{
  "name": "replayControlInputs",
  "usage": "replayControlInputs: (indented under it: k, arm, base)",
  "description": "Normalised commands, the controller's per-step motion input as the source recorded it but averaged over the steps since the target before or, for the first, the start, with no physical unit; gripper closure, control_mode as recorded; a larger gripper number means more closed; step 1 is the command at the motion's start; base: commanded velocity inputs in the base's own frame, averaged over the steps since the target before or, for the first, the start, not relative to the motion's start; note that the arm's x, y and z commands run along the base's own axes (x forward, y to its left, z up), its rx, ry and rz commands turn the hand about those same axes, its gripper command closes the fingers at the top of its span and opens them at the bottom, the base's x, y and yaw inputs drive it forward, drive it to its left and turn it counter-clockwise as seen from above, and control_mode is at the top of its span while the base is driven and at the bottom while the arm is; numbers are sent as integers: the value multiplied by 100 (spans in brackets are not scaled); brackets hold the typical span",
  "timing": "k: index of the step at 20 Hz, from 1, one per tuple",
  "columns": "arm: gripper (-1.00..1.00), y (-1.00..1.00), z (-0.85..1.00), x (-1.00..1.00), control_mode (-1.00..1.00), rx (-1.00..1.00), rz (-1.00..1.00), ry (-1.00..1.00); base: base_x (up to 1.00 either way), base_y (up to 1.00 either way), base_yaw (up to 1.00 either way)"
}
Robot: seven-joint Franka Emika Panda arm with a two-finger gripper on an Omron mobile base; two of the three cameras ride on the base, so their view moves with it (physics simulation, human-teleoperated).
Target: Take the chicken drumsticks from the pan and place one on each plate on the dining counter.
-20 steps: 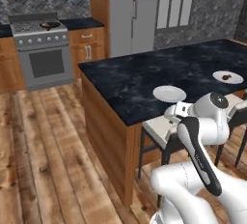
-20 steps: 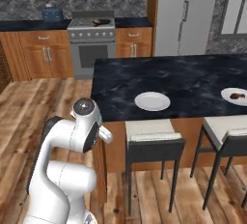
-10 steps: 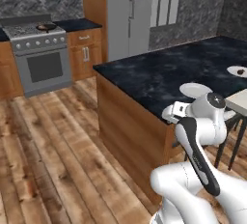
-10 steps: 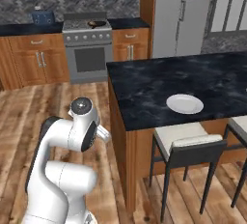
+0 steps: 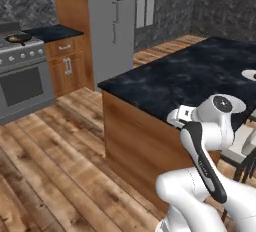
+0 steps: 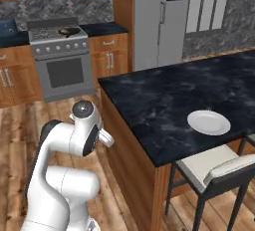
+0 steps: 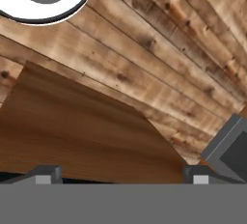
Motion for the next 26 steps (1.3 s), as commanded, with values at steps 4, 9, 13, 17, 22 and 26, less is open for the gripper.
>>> replayControlInputs:
  k: [4, 9, 13, 17, 22, 26]
  arm:
    - [-100, 0, 0, 0, 100, 0, 0, 0]
    - [-100, 0, 0, 0, 100, 0, 0, 0]
    - [-100, 0, 0, 0, 100, 0, 0, 0]
    - [-100, 0, 0, 0, 100, 0, 0, 0]
    - [-100, 0, 0, 0, 100, 0, 0, 0]
    - [-100, 0, 0, 0, 100, 0, 0, 0]
  base:
    - [81, 100, -35]
    - [79, 100, -22]
    - [79, 100, -13]
    - [75, 100, -9]
    - [66, 100, -2]
    - [54, 100, -1]
